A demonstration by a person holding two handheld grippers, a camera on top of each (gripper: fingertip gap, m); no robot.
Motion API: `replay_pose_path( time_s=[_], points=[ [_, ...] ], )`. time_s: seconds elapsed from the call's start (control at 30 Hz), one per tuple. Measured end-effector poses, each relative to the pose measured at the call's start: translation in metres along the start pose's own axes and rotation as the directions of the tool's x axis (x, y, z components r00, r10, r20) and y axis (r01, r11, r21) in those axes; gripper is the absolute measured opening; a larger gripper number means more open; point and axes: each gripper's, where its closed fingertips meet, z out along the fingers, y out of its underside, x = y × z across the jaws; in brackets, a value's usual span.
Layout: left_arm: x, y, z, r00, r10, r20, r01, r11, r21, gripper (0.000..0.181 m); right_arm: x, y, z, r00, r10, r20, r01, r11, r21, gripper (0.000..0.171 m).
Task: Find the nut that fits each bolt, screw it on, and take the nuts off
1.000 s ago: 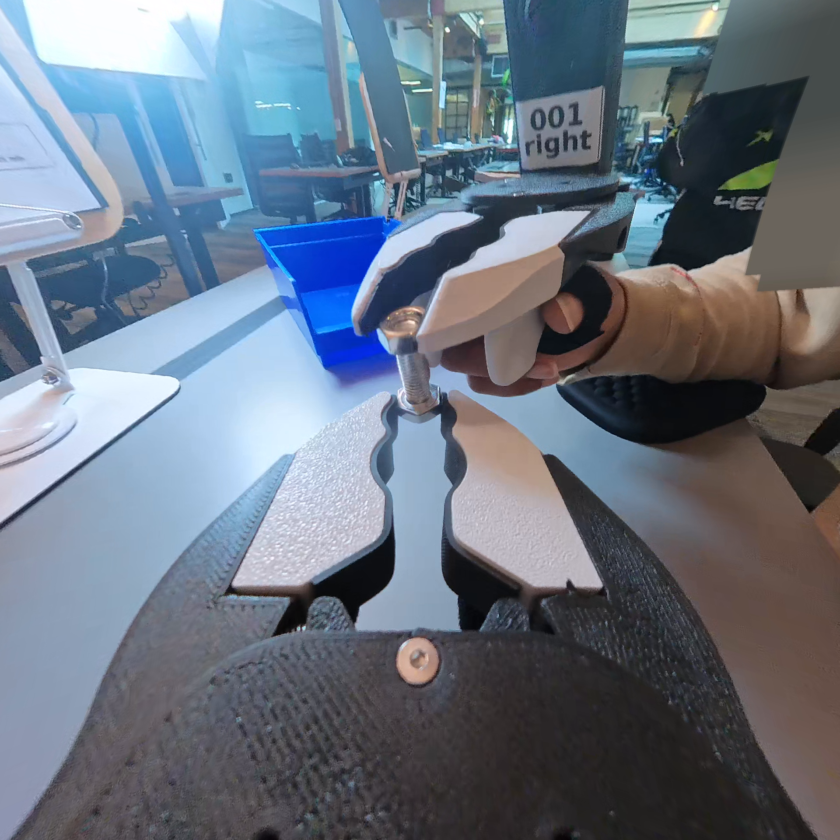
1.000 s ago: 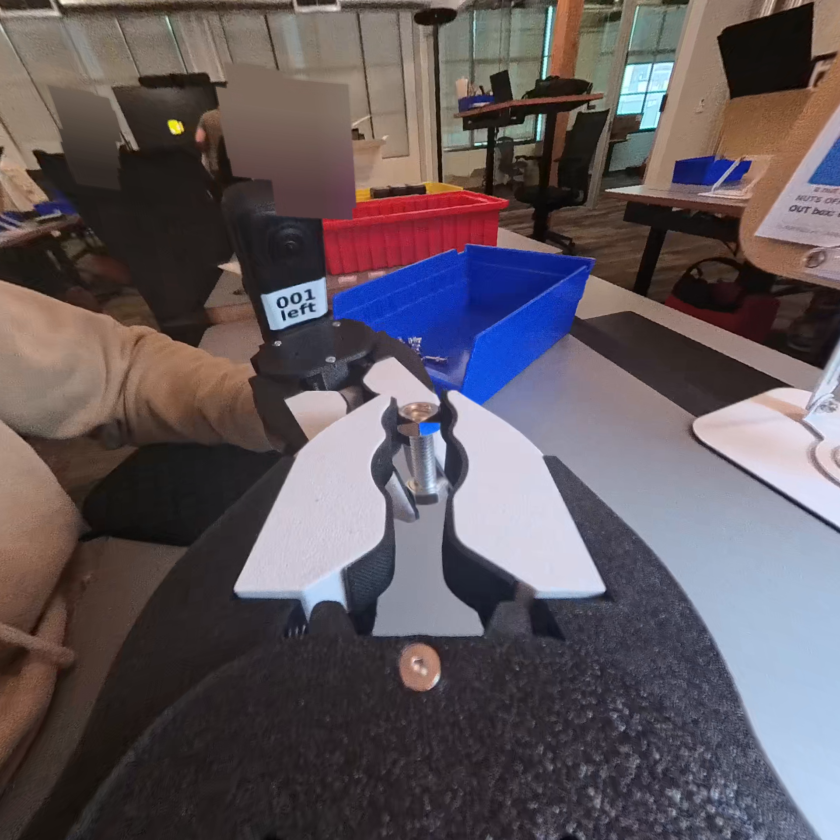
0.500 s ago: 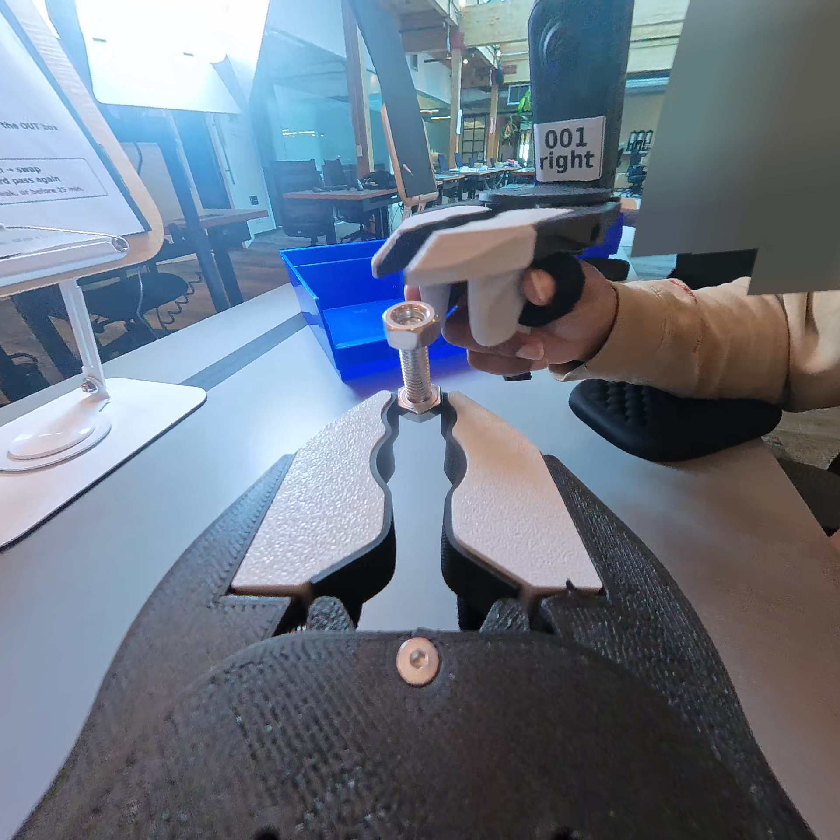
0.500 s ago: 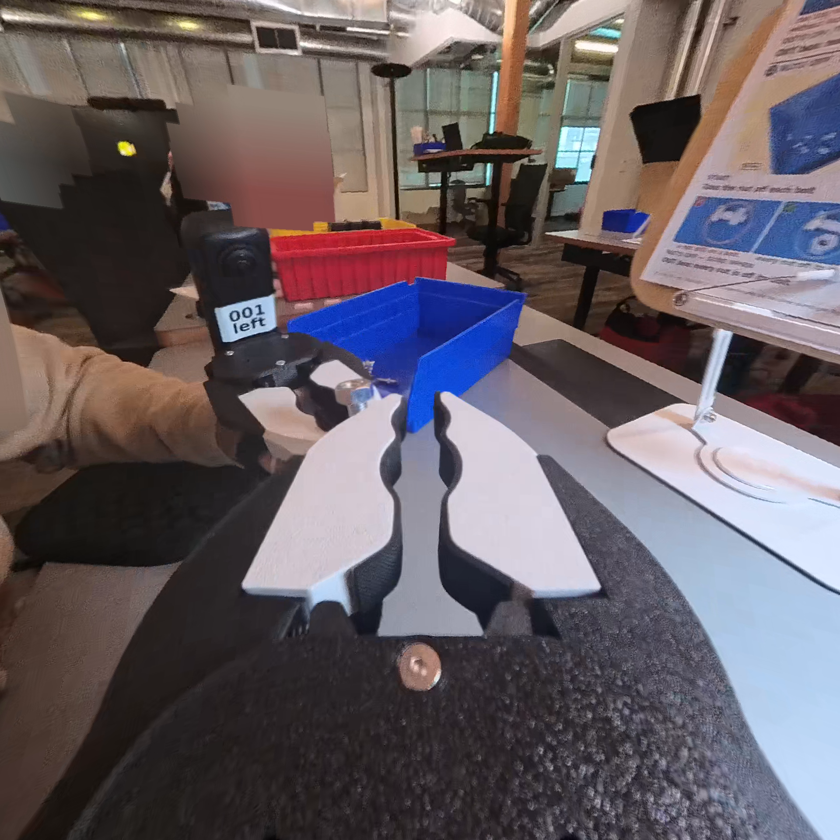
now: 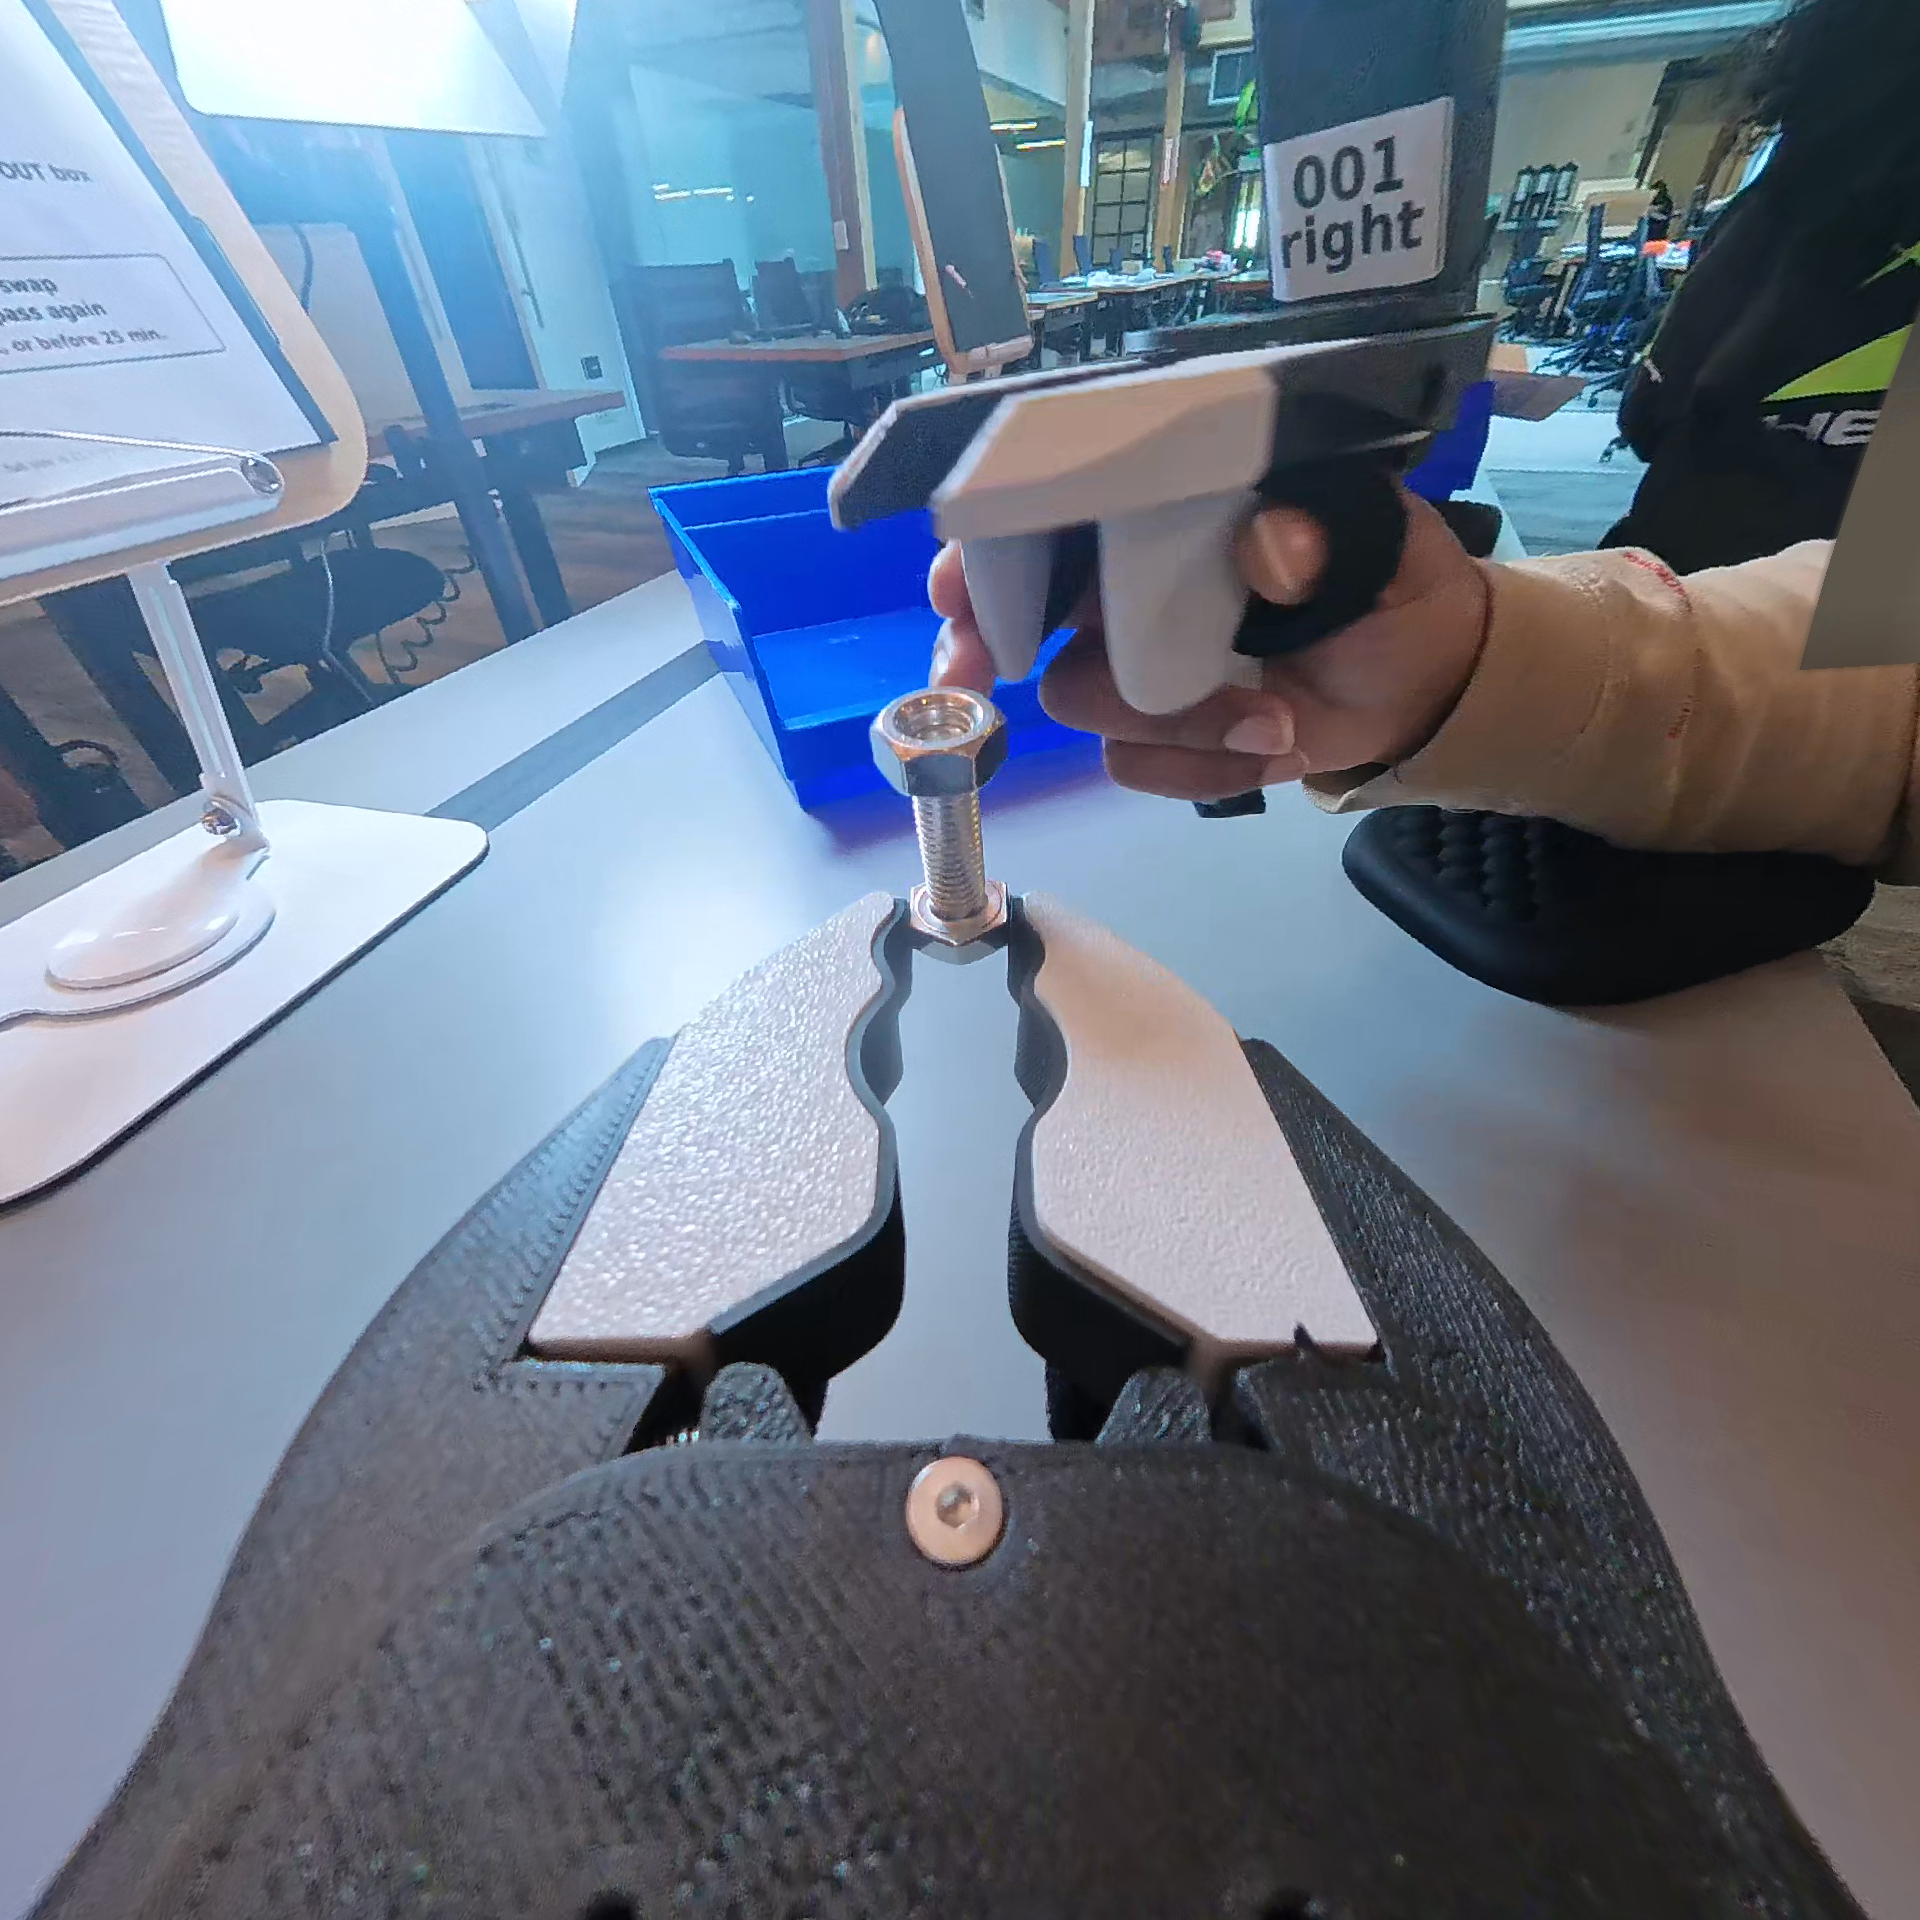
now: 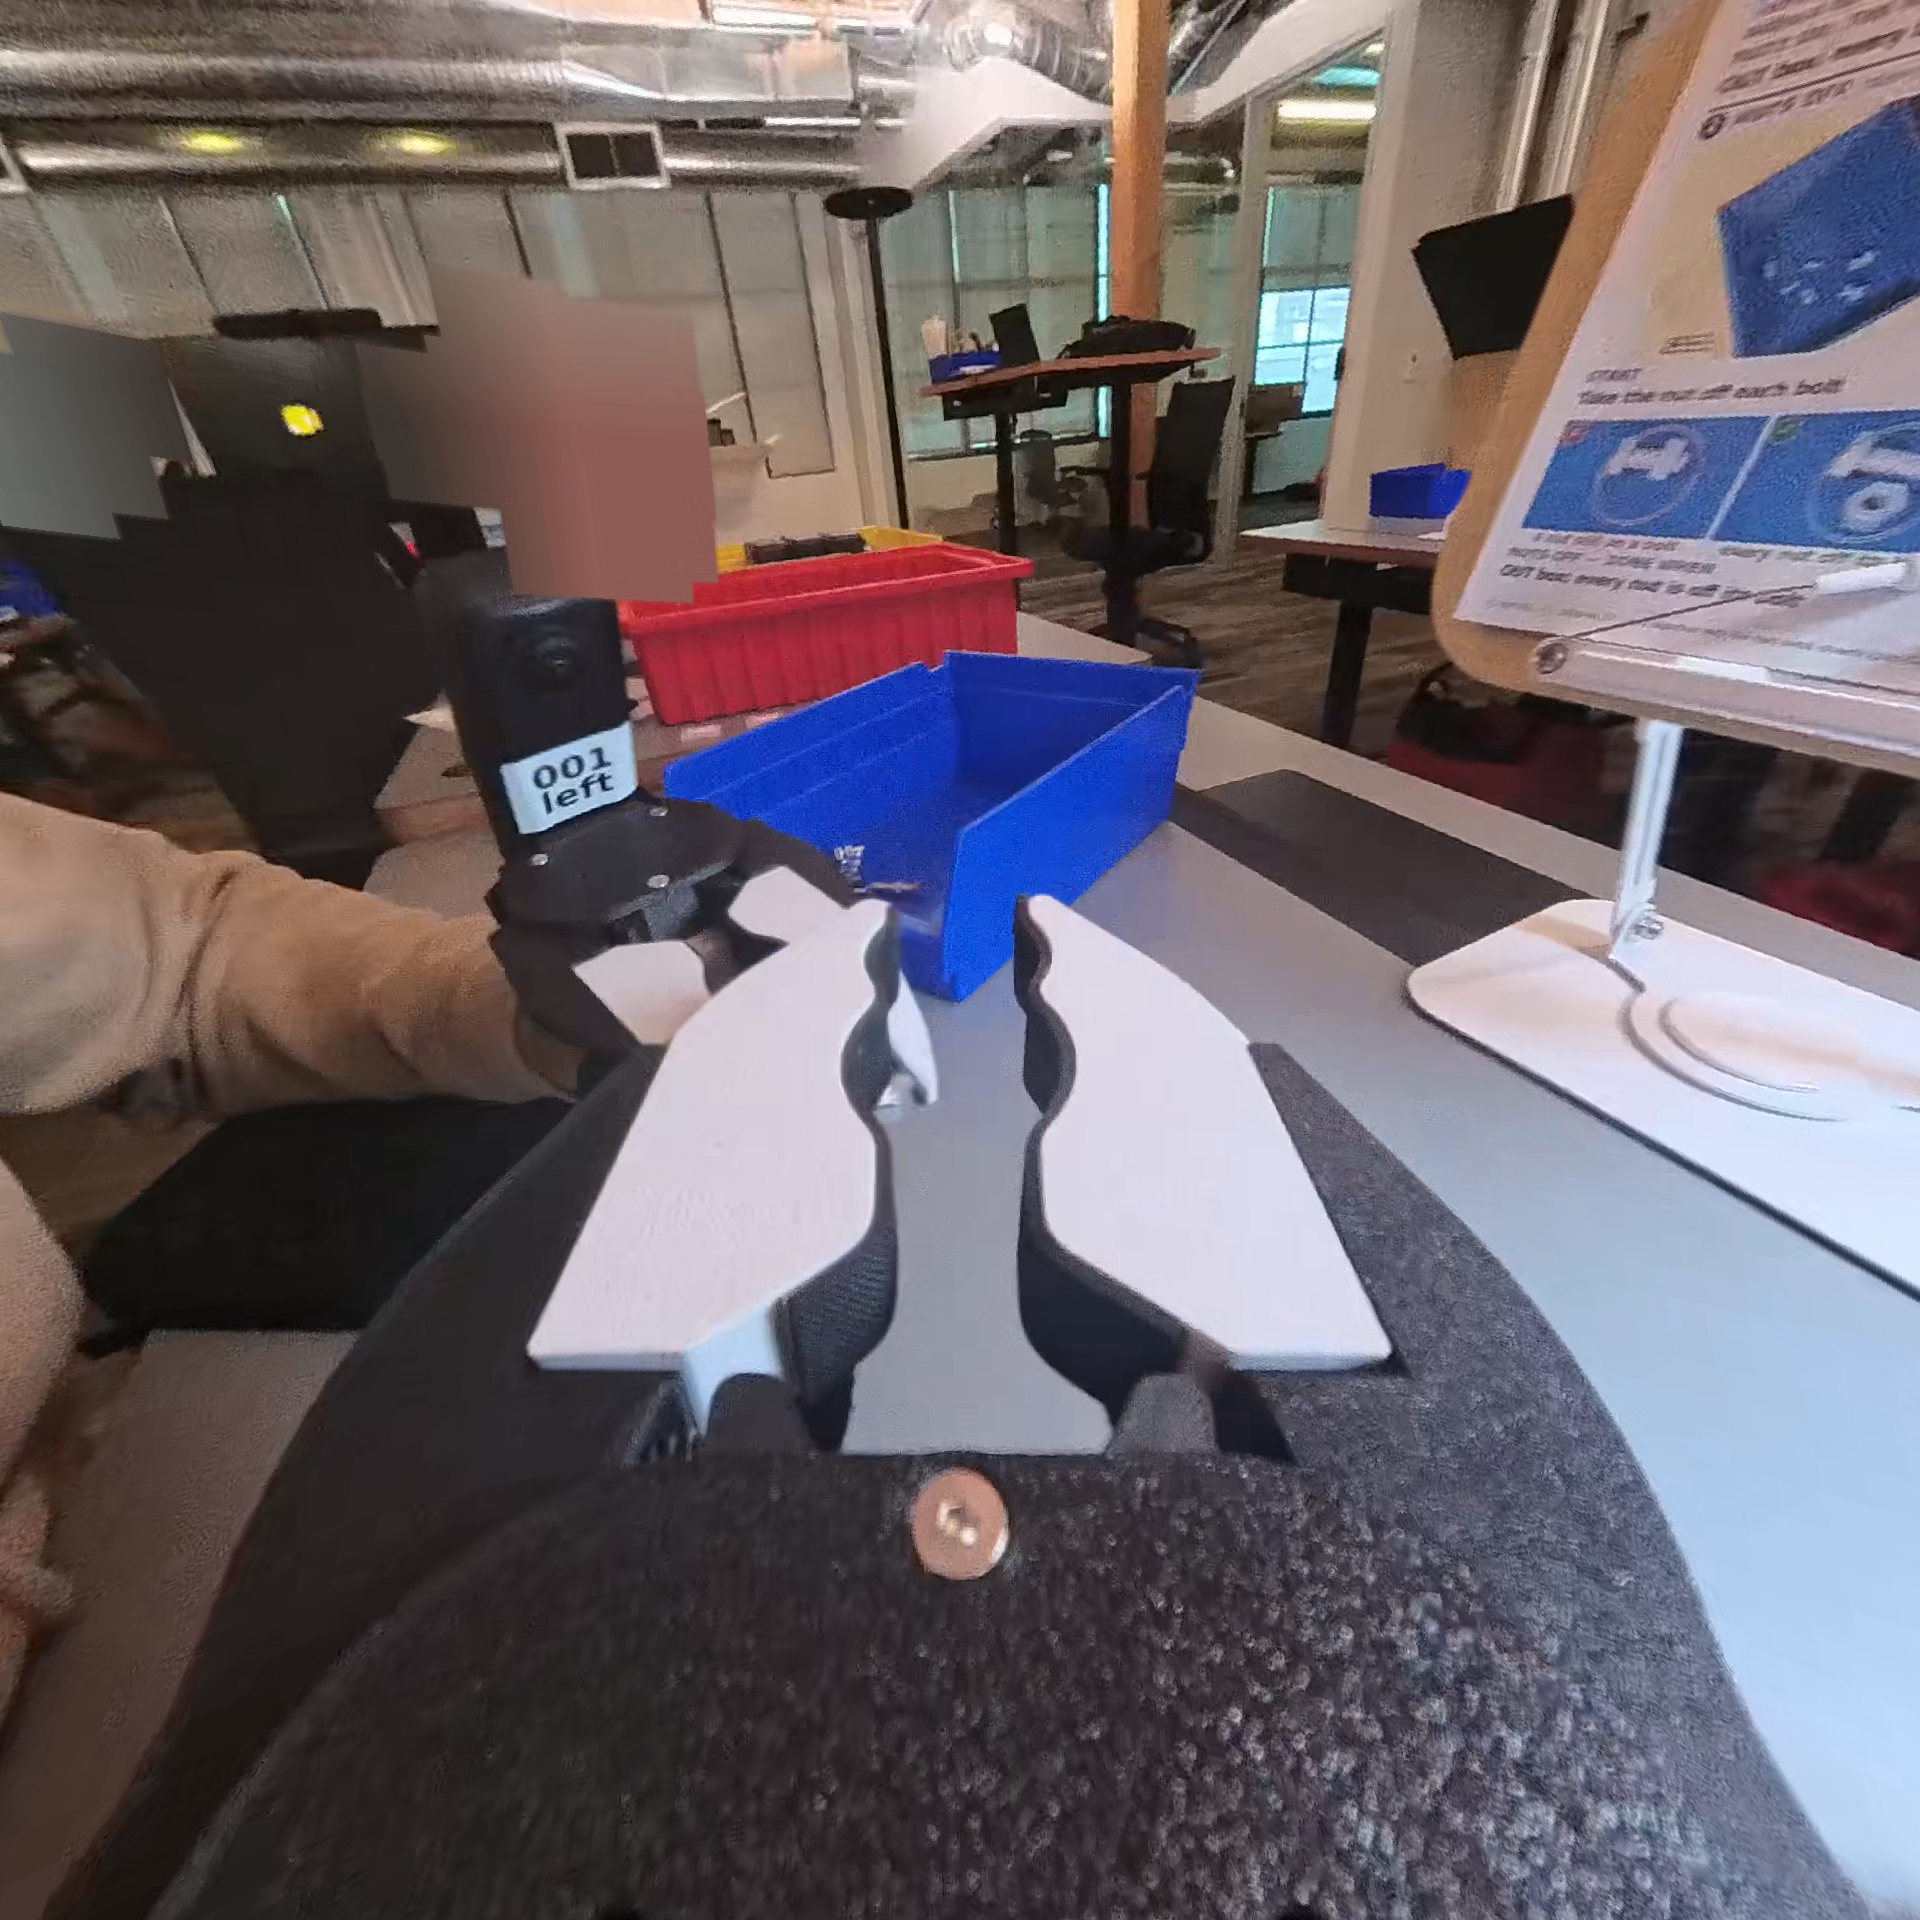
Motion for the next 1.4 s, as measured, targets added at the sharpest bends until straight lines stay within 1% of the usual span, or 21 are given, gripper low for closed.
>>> replay_pose_path(
  time_s=[0.07, 0.17, 0.2, 0.23, 0.27, 0.3, 0.43, 0.5, 0.57, 0.6, 0.63, 0.67, 0.7, 0.9, 1.0, 1.07, 1.1, 1.13, 1.2, 1.33, 1.4],
  points=[
    [0.000, 0.003, 0.001, 1.000, 0.007, 0.004, -0.007, 1.000, -0.019, 0.018, -0.015, 0.012, 0.009, 0.998, -0.036, 0.051, 0.039, 0.998, -0.055, 0.034],
    [0.001, 0.004, 0.001, 1.000, 0.014, 0.011, -0.014, 0.999, -0.029, 0.018, -0.012, 0.021, 0.013, 0.997, -0.070, 0.025, 0.072, 0.992, -0.100, 0.033],
    [-0.001, 0.003, 0.001, 1.000, 0.009, 0.016, -0.009, 1.000, -0.026, 0.018, -0.006, 0.019, 0.010, 0.999, -0.052, 0.013, 0.053, 0.995, -0.090, 0.031],
    [-0.003, 0.002, 0.000, 1.000, -0.003, 0.021, 0.003, 1.000, -0.015, 0.018, 0.003, 0.016, 0.006, 0.999, -0.025, -0.028, 0.023, 0.997, -0.076, 0.018],
    [-0.005, 0.001, -0.001, 1.000, -0.006, 0.023, 0.006, 1.000, -0.008, 0.018, 0.013, 0.011, 0.002, 0.997, -0.010, -0.077, 0.006, 0.999, -0.048, 0.011],
    [-0.006, 0.001, -0.002, 1.000, -0.002, 0.028, 0.002, 1.000, -0.009, 0.018, 0.016, 0.009, -0.001, 0.997, -0.006, -0.080, 0.003, 0.999, -0.040, 0.011],
    [-0.004, 0.004, 0.001, 1.000, 0.005, 0.024, -0.005, 1.000, -0.027, 0.018, -0.009, 0.016, 0.008, 0.999, -0.030, 0.027, 0.032, 0.997, -0.074, 0.031],
    [-0.003, 0.005, 0.001, 1.000, 0.010, 0.023, -0.009, 0.999, -0.034, 0.018, -0.014, 0.022, 0.013, 0.998, -0.050, 0.031, 0.053, 0.993, -0.101, 0.033],
    [-0.005, 0.005, 0.000, 0.999, 0.011, 0.035, -0.010, 0.999, -0.036, 0.018, -0.002, 0.022, 0.011, 0.998, -0.062, -0.022, 0.060, 0.992, -0.107, 0.028],
    [-0.007, 0.004, -0.001, 0.999, -0.001, 0.035, 0.002, 1.000, -0.024, 0.018, 0.010, 0.018, 0.006, 0.996, -0.045, -0.079, 0.038, 0.995, -0.092, 0.008],
    [-0.008, 0.002, -0.002, 0.999, -0.009, 0.036, 0.010, 1.000, -0.014, 0.018, 0.020, 0.012, 0.001, 0.992, -0.026, -0.122, 0.019, 0.998, -0.056, 0.005],
    [-0.009, 0.002, -0.002, 0.999, -0.004, 0.042, 0.004, 1.000, -0.018, 0.018, 0.023, 0.010, -0.003, 0.993, -0.002, -0.120, -0.004, 0.999, -0.045, 0.007],
    [-0.009, 0.003, -0.002, 0.999, 0.001, 0.046, 0.001, 1.000, -0.024, 0.018, 0.022, 0.009, -0.004, 0.995, 0.013, -0.103, -0.018, 0.999, -0.050, 0.013],
    [-0.009, 0.011, 0.001, 0.999, 0.005, 0.049, -0.002, 0.998, -0.065, 0.018, -0.013, 0.023, 0.012, 0.999, -0.050, 0.016, 0.052, 0.990, -0.132, 0.031],
    [-0.007, 0.010, 0.002, 0.999, 0.007, 0.047, -0.004, 0.998, -0.064, 0.018, -0.004, 0.026, 0.014, 0.996, -0.086, -0.040, 0.079, 0.986, -0.148, 0.029],
    [-0.011, 0.007, 0.000, 0.999, -0.019, 0.051, 0.021, 0.999, -0.045, 0.018, 0.007, 0.022, 0.008, 0.997, -0.040, -0.072, 0.031, 0.991, -0.132, 0.028],
    [-0.012, 0.006, -0.001, 0.998, -0.021, 0.053, 0.023, 0.999, -0.039, 0.018, 0.013, 0.019, 0.006, 0.994, -0.027, -0.105, 0.015, 0.994, -0.110, 0.016],
    [-0.012, 0.005, -0.002, 0.998, -0.015, 0.056, 0.017, 0.999, -0.034, 0.018, 0.016, 0.016, 0.004, 0.992, -0.029, -0.120, 0.018, 0.995, -0.093, 0.015],
    [-0.009, 0.004, -0.001, 0.999, -0.010, 0.051, 0.011, 0.999, -0.031, 0.018, 0.010, 0.017, 0.005, 0.996, -0.027, -0.084, 0.019, 0.995, -0.094, 0.016],
    [-0.011, 0.001, -0.003, 0.998, -0.009, 0.059, 0.010, 1.000, -0.011, 0.018, -0.012, 0.019, 0.013, 1.000, 0.009, 0.017, -0.008, 0.996, -0.086, 0.029],
    [-0.010, -0.003, -0.004, 0.998, -0.006, 0.057, 0.006, 1.000, 0.008, 0.018, -0.012, 0.020, 0.015, 0.999, 0.035, 0.019, -0.034, 0.996, -0.081, 0.026]
  ],
)
